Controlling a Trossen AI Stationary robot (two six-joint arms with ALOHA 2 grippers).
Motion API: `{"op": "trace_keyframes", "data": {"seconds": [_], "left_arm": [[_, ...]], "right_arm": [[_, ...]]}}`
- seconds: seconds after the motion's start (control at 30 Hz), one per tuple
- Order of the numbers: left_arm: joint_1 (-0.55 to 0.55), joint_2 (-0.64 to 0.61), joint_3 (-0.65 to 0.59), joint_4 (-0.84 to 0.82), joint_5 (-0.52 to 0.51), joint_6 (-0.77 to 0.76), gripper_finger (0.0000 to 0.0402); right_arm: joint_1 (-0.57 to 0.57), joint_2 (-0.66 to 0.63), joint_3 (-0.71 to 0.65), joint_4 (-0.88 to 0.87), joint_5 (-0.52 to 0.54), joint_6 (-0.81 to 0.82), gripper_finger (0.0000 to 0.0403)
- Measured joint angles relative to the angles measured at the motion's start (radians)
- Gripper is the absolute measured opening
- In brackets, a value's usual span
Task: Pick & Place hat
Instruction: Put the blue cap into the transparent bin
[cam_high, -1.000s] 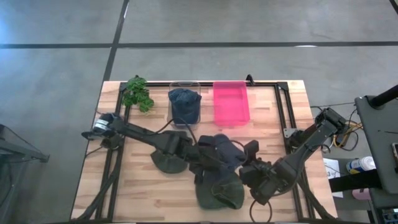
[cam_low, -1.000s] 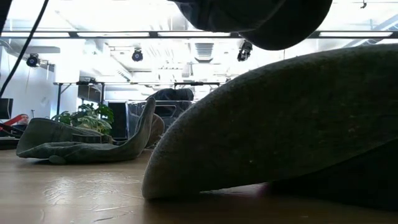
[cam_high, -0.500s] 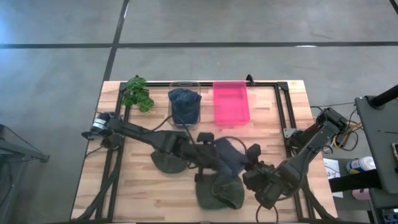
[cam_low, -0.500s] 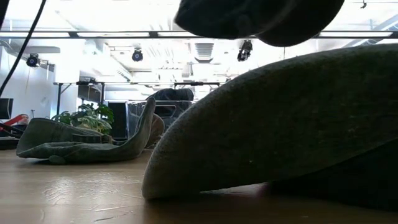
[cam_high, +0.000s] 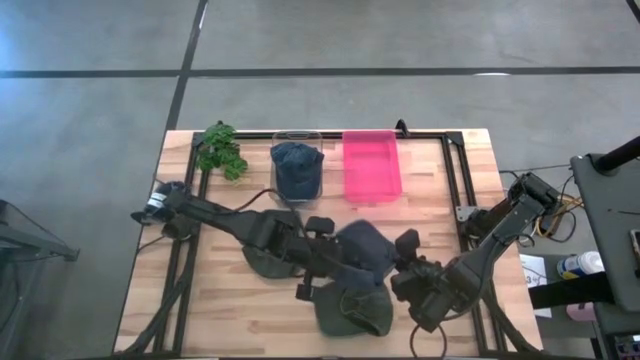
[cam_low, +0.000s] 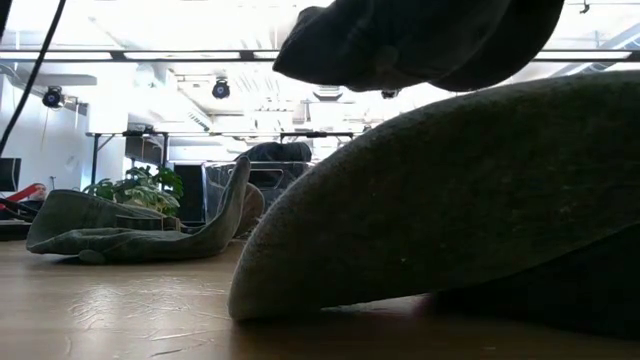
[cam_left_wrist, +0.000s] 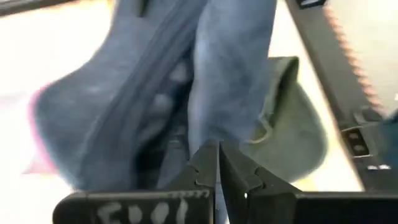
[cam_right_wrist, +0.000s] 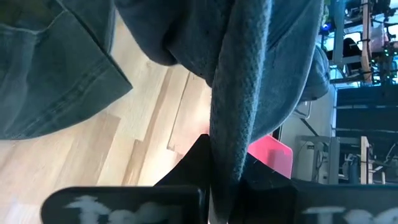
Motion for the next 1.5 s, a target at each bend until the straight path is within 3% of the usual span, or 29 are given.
{"op": "trace_keyframes", "data": {"seconds": [0.1, 0.17, 0.33, 0.6, 0.8, 1.1, 1.27, 1.37, 1.5], "left_arm": [[-0.002, -0.002, 0.015, 0.005, -0.124, -0.023, 0.0014], [0.004, -0.002, 0.014, 0.028, -0.151, -0.028, 0.0014], [0.014, 0.054, 0.009, 0.139, -0.042, -0.024, 0.0014], [0.011, 0.171, 0.008, 0.155, -0.042, -0.01, 0.0014], [0.015, 0.175, 0.008, 0.17, -0.326, 0.121, 0.0014], [0.051, 0.154, 0.024, 0.19, -0.325, 0.238, 0.0014], [0.044, 0.15, 0.076, 0.128, -0.402, 0.292, 0.0014], [0.03, 0.147, 0.136, 0.034, -0.38, 0.268, 0.0014], [0.008, 0.146, 0.166, -0.008, -0.221, 0.189, 0.0014]], "right_arm": [[0.003, 0.0, -0.002, 0.001, -0.001, -0.003, 0.0013], [0.003, 0.0, -0.002, 0.001, -0.001, -0.004, 0.0013], [0.0, 0.0, -0.002, 0.002, 0.006, -0.007, 0.0013], [-0.008, -0.001, 0.009, 0.001, 0.053, 0.046, 0.0013], [0.006, 0.007, 0.014, 0.013, -0.046, 0.057, 0.0013], [0.029, 0.017, 0.023, -0.007, -0.035, 0.052, 0.0013], [0.032, 0.019, 0.01, -0.015, -0.069, 0.051, 0.0013], [0.032, 0.019, -0.013, -0.03, -0.087, 0.053, 0.0013], [0.031, 0.026, -0.036, -0.047, -0.062, 0.052, 0.0013]]}}
